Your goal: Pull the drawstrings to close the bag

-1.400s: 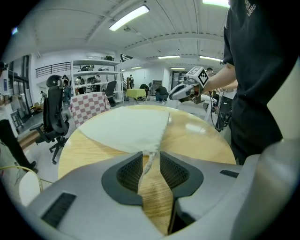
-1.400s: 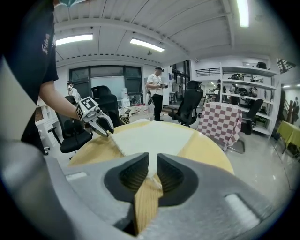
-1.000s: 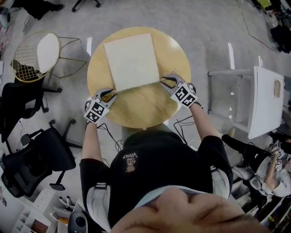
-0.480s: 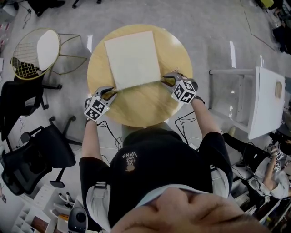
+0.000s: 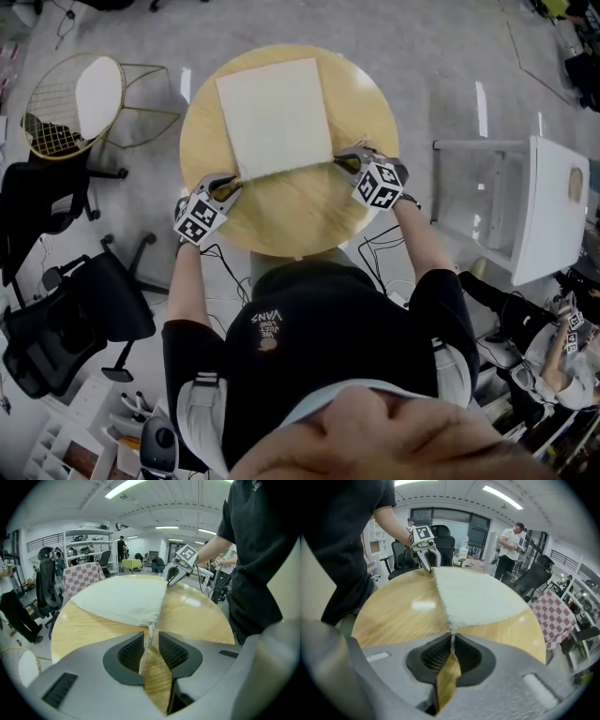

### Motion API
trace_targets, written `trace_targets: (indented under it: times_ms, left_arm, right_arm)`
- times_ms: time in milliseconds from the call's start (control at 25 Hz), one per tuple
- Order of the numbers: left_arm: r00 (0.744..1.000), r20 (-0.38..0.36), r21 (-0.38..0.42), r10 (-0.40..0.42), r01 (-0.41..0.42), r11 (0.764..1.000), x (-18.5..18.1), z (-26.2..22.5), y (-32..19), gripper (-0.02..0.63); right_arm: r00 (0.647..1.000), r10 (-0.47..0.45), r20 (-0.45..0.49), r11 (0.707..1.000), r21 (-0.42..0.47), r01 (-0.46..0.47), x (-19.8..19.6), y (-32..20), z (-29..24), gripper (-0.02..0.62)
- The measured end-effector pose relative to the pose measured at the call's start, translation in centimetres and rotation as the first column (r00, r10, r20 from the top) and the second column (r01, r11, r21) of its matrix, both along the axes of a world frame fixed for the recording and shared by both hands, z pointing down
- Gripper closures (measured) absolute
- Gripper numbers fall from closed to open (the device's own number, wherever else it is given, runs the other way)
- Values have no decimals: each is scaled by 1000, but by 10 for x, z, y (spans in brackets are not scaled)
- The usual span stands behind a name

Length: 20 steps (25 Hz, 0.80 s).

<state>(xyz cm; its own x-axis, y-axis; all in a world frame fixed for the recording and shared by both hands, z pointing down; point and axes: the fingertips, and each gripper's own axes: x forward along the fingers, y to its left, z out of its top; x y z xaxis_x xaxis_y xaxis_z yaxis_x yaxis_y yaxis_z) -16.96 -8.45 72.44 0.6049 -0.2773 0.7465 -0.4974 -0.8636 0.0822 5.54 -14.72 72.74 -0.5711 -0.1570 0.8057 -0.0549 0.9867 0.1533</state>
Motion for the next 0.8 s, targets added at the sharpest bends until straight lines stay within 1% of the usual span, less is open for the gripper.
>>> trace_targets:
  times_ms: [80,200,400,520,680,800]
  left_arm:
    - [1000,-2,-2,-12,12,1000,-2,2,0,506]
    - [999,-16,3,-42,42,999,-5,0,0,557]
    - [997,-31,5,-64,64,998,-7,-1,-1,561]
    - [997,-41,21,-68,69,997,-7,-3,-3,561]
    - [998,-51,43,-44,46,998,-4,-6,-4,560]
    - [997,-72,49,-36,39,998,-1,-8,-3,560]
  right_arm:
    - [1000,10,5,1000,-4,-10,-1,0,1,577]
    - [998,46,33,999,-18,-45,-2,0,-3,580]
    - [989,120,85,992,-44,-117,-3,-1,-11,581]
    - [987,134,84,990,-44,-130,-4,-2,-13,581]
    - [986,142,84,989,-45,-138,-6,-3,-12,581]
    - [985,148,88,988,-49,-144,-7,-3,-13,581]
